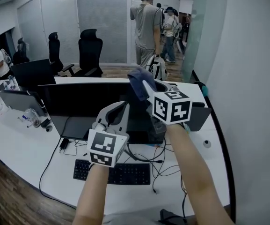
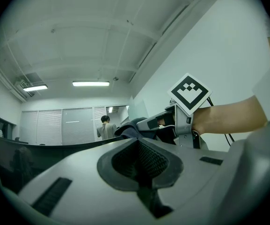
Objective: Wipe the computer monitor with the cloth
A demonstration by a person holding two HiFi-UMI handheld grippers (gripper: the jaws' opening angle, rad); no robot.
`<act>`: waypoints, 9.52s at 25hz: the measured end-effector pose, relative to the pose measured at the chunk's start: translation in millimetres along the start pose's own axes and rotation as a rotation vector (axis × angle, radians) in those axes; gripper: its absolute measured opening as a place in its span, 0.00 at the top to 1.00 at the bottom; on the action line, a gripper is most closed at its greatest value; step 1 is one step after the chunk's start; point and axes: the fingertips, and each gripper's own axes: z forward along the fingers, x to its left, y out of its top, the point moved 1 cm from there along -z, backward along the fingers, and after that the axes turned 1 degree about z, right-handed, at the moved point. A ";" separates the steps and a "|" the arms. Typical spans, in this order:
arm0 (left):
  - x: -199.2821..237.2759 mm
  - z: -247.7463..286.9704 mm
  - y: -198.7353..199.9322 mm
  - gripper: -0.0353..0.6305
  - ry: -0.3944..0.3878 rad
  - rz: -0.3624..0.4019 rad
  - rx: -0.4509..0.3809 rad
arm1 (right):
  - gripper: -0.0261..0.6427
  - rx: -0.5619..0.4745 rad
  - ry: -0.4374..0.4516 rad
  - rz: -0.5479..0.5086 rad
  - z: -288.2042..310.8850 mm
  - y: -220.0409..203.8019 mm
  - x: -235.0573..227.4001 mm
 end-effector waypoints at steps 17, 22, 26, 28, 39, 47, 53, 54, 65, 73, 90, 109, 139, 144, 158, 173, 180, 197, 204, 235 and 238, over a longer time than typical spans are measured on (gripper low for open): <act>-44.6 18.5 2.5 0.94 -0.039 -0.042 -0.018 | 0.86 0.008 -0.076 -0.014 -36.2 2.5 -50.3; -54.5 22.9 4.9 0.94 -0.036 -0.062 -0.030 | 0.86 0.005 -0.100 -0.011 -47.1 4.9 -62.6; -66.7 26.5 5.0 0.94 -0.054 -0.062 -0.029 | 0.86 0.005 -0.112 -0.010 -53.5 5.5 -70.2; -70.6 28.0 5.0 0.94 -0.059 -0.059 -0.028 | 0.86 0.005 -0.117 -0.012 -55.6 5.9 -73.6; -83.4 35.8 5.2 0.94 -0.069 -0.059 -0.017 | 0.86 -0.020 -0.150 0.002 -73.9 5.9 -97.5; -95.2 41.9 -3.3 0.94 -0.095 -0.059 -0.001 | 0.86 -0.051 -0.169 0.005 -87.4 3.7 -112.5; -102.8 46.6 -4.4 0.94 -0.115 -0.058 -0.001 | 0.86 -0.060 -0.205 0.007 -99.0 1.7 -126.0; -103.5 47.8 -4.7 0.94 -0.117 -0.058 -0.002 | 0.86 -0.059 -0.209 0.006 -100.1 0.8 -128.3; -111.6 52.5 -5.4 0.94 -0.135 -0.056 0.000 | 0.86 -0.010 -0.241 -0.060 -105.0 -10.8 -136.6; -106.0 50.4 -7.2 0.94 -0.124 -0.051 0.005 | 0.86 0.033 -0.222 -0.130 -91.8 -21.4 -124.0; -107.5 47.6 -14.5 0.94 -0.136 -0.055 0.008 | 0.86 0.009 -0.172 -0.132 -79.2 -29.9 -105.7; -110.7 43.4 -31.7 0.94 -0.150 -0.074 0.031 | 0.86 0.033 -0.182 -0.102 -79.9 -54.5 -103.1; -125.3 39.1 -58.9 0.94 -0.198 -0.070 0.075 | 0.86 0.122 -0.192 -0.048 -85.7 -113.3 -102.5; -128.5 39.1 -64.1 0.94 -0.208 -0.071 0.083 | 0.86 0.137 -0.193 -0.036 -86.5 -124.1 -101.8; -136.3 37.8 -80.1 0.94 -0.222 -0.073 0.118 | 0.86 0.182 -0.194 -0.003 -90.0 -155.4 -100.8; -145.9 31.7 -98.5 0.94 -0.223 -0.104 0.150 | 0.86 0.221 -0.194 0.038 -93.9 -186.7 -98.8; -147.5 31.3 -104.0 0.94 -0.223 -0.110 0.155 | 0.86 0.237 -0.195 0.050 -95.3 -199.8 -98.5; -154.3 25.4 -127.1 0.94 -0.230 -0.142 0.180 | 0.86 0.285 -0.203 0.099 -100.4 -239.8 -96.0; -156.6 23.0 -133.7 0.94 -0.228 -0.152 0.189 | 0.86 0.315 -0.208 0.118 -104.7 -258.5 -94.9; -162.2 13.0 -157.1 0.94 -0.226 -0.192 0.245 | 0.86 0.447 -0.199 0.203 -129.1 -332.5 -76.4; -163.2 12.3 -159.1 0.94 -0.228 -0.196 0.249 | 0.86 0.457 -0.196 0.208 -131.4 -338.2 -72.9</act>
